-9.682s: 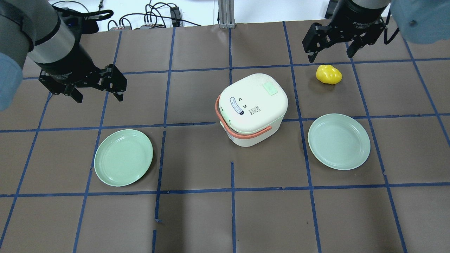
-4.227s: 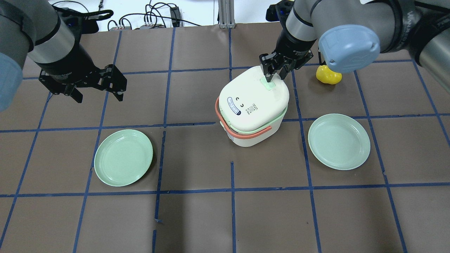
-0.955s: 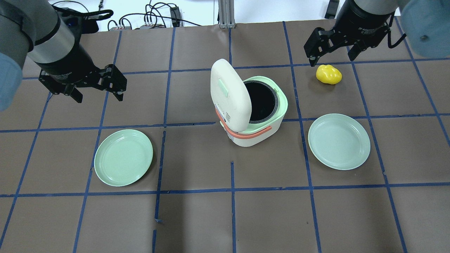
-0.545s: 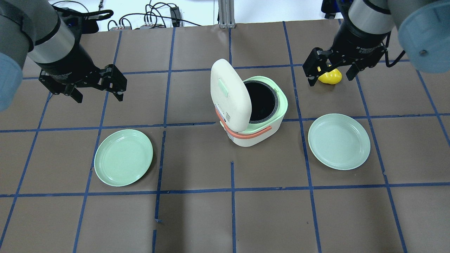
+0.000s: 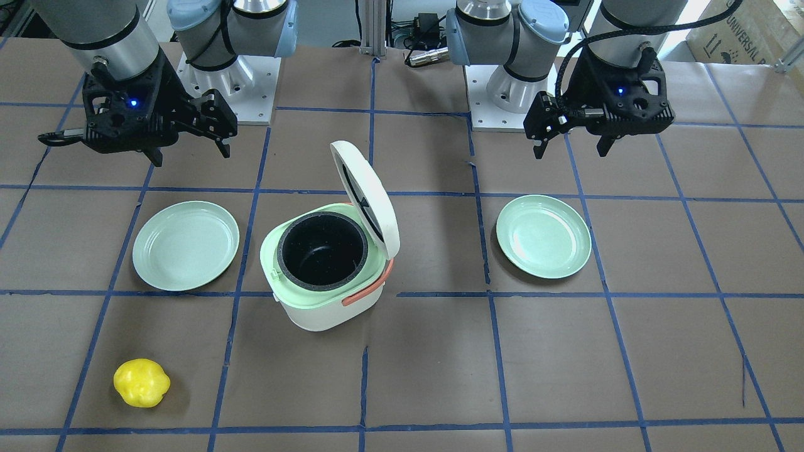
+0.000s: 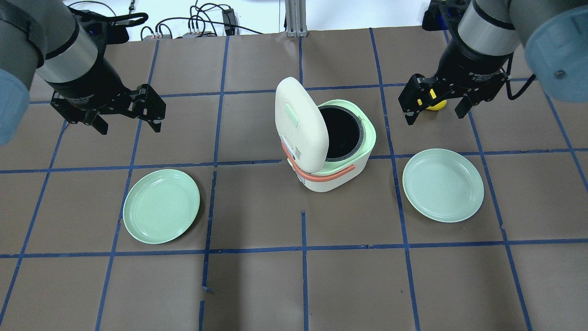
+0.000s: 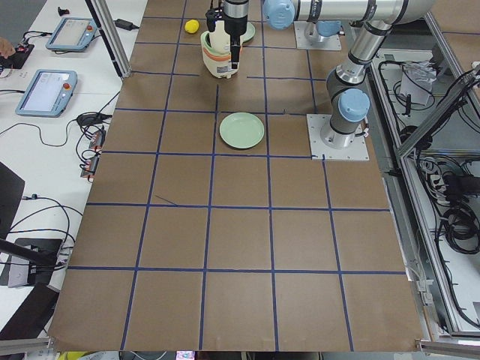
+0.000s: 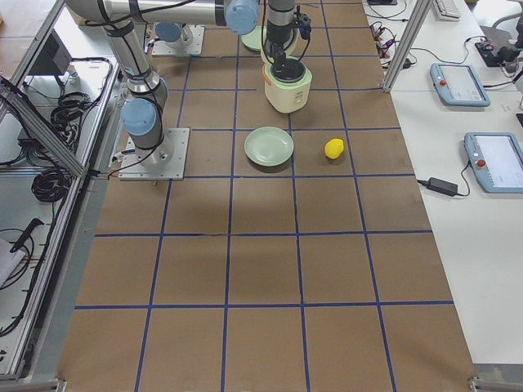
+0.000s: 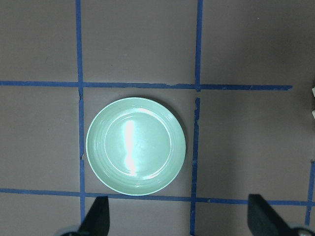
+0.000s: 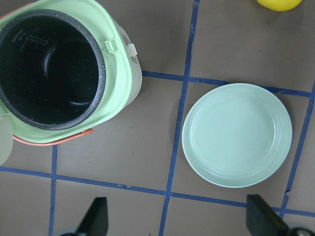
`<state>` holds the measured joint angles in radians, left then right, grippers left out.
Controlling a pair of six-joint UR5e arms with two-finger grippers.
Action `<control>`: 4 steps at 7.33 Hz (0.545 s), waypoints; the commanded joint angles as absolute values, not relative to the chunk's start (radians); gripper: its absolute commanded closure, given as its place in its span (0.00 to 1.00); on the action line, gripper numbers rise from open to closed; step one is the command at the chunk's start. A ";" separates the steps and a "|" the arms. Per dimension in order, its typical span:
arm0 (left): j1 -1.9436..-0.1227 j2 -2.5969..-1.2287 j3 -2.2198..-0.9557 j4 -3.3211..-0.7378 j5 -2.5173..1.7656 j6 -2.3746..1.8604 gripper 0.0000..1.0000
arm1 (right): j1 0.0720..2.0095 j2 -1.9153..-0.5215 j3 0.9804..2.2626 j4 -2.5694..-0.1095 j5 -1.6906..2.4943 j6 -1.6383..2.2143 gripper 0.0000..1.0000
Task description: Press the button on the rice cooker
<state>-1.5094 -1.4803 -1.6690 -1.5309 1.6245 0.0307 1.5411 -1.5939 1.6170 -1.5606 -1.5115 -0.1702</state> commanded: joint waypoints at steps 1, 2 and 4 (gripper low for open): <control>-1.509 -1.480 -1.669 -1.531 1.624 0.031 0.00 | 1.540 -1.588 1.577 -1.574 -1.522 -0.170 0.00; -1.509 -1.480 -1.669 -1.531 1.624 0.031 0.00 | 1.540 -1.585 1.556 -1.575 -1.522 -0.170 0.00; -1.509 -1.480 -1.669 -1.531 1.624 0.031 0.00 | 1.540 -1.583 1.562 -1.577 -1.520 -0.172 0.00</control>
